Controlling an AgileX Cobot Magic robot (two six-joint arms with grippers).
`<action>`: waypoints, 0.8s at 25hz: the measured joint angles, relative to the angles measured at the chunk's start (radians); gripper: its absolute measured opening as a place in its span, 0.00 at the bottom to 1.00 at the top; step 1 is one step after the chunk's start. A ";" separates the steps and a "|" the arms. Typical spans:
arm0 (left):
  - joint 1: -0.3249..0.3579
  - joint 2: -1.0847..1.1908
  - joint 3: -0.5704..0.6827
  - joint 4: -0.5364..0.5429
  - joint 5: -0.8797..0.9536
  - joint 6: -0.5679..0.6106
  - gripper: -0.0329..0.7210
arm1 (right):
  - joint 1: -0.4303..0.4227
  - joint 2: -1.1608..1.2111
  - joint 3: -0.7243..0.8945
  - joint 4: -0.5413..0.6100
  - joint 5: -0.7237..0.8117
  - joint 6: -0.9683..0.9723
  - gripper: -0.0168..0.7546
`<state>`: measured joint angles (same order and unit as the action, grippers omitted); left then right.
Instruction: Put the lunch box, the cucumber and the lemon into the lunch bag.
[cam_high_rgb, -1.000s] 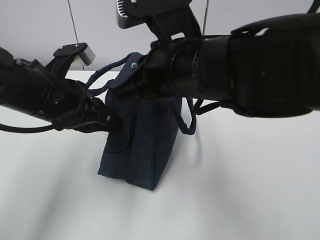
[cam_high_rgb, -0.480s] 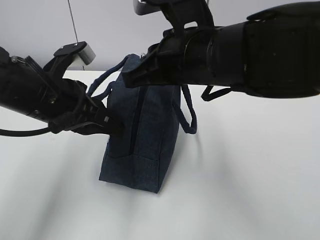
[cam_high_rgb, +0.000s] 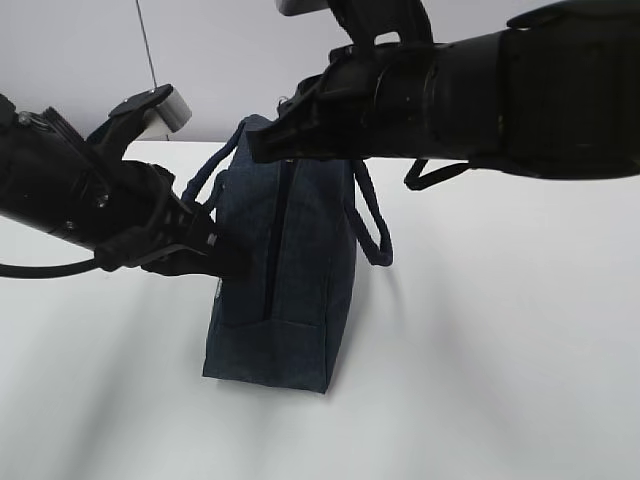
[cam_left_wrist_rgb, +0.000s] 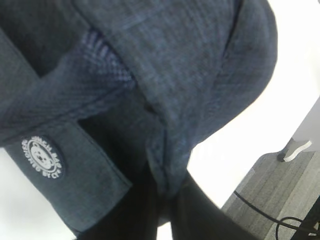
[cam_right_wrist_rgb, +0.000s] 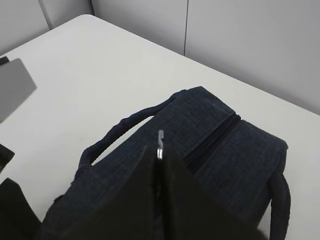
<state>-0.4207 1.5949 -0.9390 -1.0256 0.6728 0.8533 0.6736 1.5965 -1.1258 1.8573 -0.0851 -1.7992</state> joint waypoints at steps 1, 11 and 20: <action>0.000 -0.002 0.000 0.008 0.003 -0.010 0.04 | 0.000 0.008 -0.005 0.000 0.002 0.000 0.02; 0.000 -0.064 0.000 0.214 0.005 -0.160 0.04 | -0.002 0.090 -0.070 -0.007 0.027 -0.009 0.02; 0.000 -0.120 0.000 0.284 0.048 -0.213 0.04 | -0.004 0.154 -0.146 -0.007 0.031 -0.018 0.02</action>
<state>-0.4207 1.4749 -0.9390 -0.7416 0.7210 0.6406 0.6694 1.7502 -1.2720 1.8502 -0.0543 -1.8175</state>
